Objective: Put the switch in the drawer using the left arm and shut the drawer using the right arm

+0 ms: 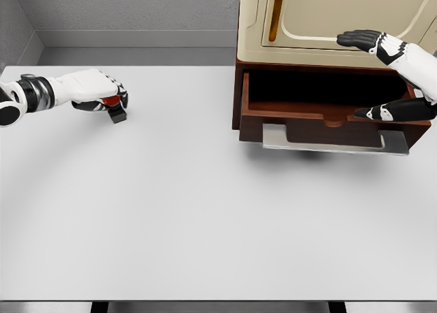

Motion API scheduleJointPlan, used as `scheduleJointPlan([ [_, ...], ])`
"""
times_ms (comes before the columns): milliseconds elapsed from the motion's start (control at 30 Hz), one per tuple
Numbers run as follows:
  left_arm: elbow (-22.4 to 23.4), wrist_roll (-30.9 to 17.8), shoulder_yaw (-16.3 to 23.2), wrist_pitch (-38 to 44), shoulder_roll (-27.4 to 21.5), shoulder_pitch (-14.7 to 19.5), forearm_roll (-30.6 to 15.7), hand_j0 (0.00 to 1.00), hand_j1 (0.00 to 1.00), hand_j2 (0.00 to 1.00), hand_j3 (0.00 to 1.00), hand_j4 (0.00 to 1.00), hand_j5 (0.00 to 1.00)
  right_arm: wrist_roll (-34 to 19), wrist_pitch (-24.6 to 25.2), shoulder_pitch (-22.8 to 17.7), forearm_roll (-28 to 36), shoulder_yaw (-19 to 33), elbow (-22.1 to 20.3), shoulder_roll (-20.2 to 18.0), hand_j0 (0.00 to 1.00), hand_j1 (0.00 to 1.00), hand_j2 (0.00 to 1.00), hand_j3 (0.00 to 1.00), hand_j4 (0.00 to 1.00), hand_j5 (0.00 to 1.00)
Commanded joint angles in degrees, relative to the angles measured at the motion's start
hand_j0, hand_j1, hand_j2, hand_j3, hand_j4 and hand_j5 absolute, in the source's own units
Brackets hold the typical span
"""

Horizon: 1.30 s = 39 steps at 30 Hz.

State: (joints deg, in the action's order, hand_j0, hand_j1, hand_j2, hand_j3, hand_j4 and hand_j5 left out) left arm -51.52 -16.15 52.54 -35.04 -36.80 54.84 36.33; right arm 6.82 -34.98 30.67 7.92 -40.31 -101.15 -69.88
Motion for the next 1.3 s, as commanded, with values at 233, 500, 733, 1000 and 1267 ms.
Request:
scheduleJointPlan([
  [233, 0.01, -0.11, -0.25, 0.04, 0.15, 0.35, -0.47, 0.48, 0.48, 0.48, 0.48, 0.48, 0.48, 0.04, -0.02, 0.00, 0.34, 0.05, -0.01, 0.01, 1.00, 1.00, 1.00, 1.00, 1.00, 1.00],
  [500, -0.95, -0.11, -0.51, 0.04, 0.59, 0.88, -1.52, 0.48, 0.48, 0.48, 0.48, 0.48, 0.48, -0.14, -0.02, 0.00, 0.16, 0.23, -0.01, -0.17, 1.00, 1.00, 1.00, 1.00, 1.00, 1.00],
  [733, -5.26, -0.11, -0.69, 0.04, 0.67, 1.58, -4.34, 0.48, 0.48, 0.48, 0.48, 0.48, 0.48, -0.05, -0.02, 0.00, 0.16, 0.32, -0.01, -0.34, 1.00, 1.00, 1.00, 1.00, 1.00, 1.00],
  [1000, -10.27, -0.03, -0.86, 0.04, 1.03, 2.02, -7.24, 0.48, 0.48, 0.48, 0.48, 0.48, 0.48, -0.05, -0.02, 0.00, 0.25, 0.32, -0.01, -0.08, 1.00, 1.00, 1.00, 1.00, 1.00, 1.00],
  [1267, -16.16, -0.03, -0.86, 0.04, 2.52, 1.67, -8.03, 0.48, 0.48, 0.48, 0.48, 0.48, 0.48, -0.05, -0.02, 0.00, 0.25, 0.32, -0.01, 0.01, 1.00, 1.00, 1.00, 1.00, 1.00, 1.00],
])
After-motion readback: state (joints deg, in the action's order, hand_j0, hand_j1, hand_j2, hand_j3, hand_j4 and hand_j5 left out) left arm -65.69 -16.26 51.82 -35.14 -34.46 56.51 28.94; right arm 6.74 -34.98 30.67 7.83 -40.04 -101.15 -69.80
